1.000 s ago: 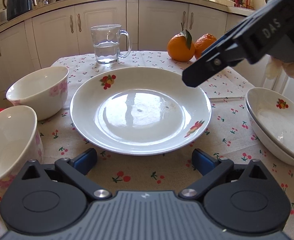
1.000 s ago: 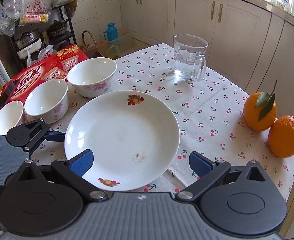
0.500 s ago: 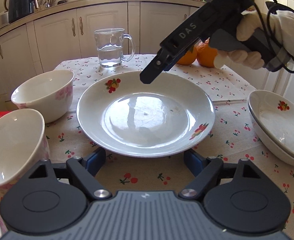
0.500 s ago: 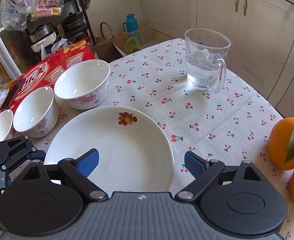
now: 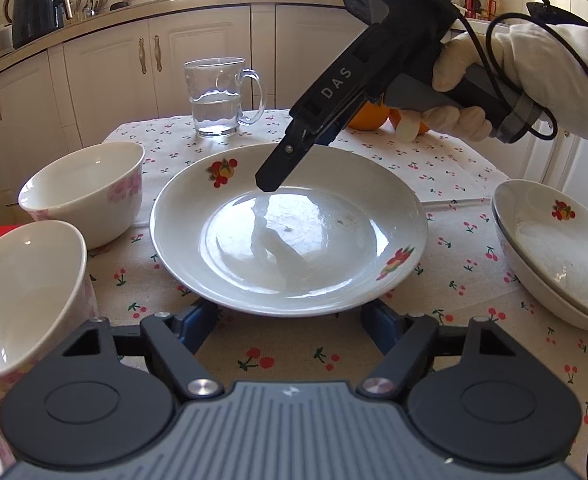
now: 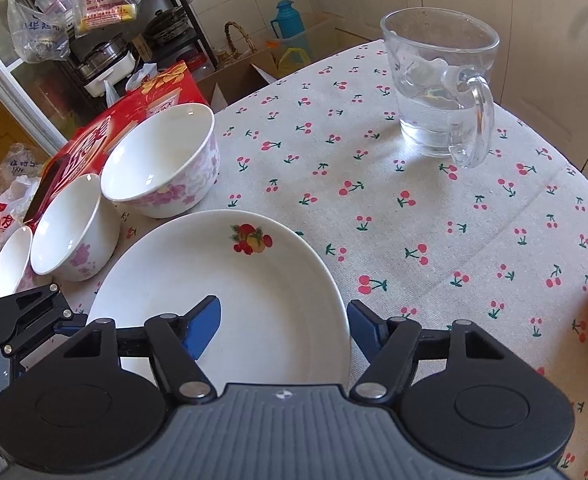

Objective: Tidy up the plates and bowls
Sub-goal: 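Close the right tool on the central white plate's rim, then lift the central plate with the right tool and carry it toward the plate stack, then lower the held plate onto the plate stack and open the right tool, then move the right tool to the rim of a white flowered bowl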

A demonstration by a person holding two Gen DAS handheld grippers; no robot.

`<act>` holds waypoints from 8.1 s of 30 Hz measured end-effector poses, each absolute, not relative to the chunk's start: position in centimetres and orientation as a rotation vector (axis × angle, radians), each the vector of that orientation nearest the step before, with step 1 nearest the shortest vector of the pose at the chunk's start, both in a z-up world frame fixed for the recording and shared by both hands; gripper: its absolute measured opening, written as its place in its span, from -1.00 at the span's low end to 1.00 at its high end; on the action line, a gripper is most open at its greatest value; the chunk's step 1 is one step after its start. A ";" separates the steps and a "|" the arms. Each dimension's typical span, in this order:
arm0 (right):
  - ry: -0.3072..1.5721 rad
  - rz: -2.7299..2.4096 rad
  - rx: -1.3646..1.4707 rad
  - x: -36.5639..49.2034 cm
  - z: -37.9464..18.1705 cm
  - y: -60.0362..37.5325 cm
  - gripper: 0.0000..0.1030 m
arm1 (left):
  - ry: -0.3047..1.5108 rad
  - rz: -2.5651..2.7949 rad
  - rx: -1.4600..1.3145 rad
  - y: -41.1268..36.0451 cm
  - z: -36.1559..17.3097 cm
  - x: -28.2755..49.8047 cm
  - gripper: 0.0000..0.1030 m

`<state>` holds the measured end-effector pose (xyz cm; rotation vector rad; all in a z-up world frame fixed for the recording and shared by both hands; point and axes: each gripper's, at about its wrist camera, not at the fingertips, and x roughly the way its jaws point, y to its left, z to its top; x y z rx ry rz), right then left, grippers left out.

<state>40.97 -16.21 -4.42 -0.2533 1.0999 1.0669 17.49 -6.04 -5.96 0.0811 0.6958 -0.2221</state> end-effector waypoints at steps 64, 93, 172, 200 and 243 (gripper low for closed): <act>1.054 0.927 -0.107 27.7 1.2 -25.3 0.48 | 0.661 -0.454 0.278 -9.6 -0.8 9.9 0.56; 1.008 0.705 0.043 21.4 0.2 -36.7 0.48 | 0.676 -0.676 0.372 -16.7 -1.6 9.8 0.56; 1.043 0.499 0.025 15.1 0.5 -40.3 0.56 | 0.694 -0.779 0.359 -17.9 -3.0 12.7 0.72; 1.026 0.444 0.023 12.7 0.7 -38.9 0.88 | 0.607 -0.805 0.316 -15.6 -1.2 9.8 0.84; 0.738 0.643 -0.287 8.7 2.6 -7.5 1.00 | 0.668 -0.293 0.250 11.8 -1.4 2.0 0.88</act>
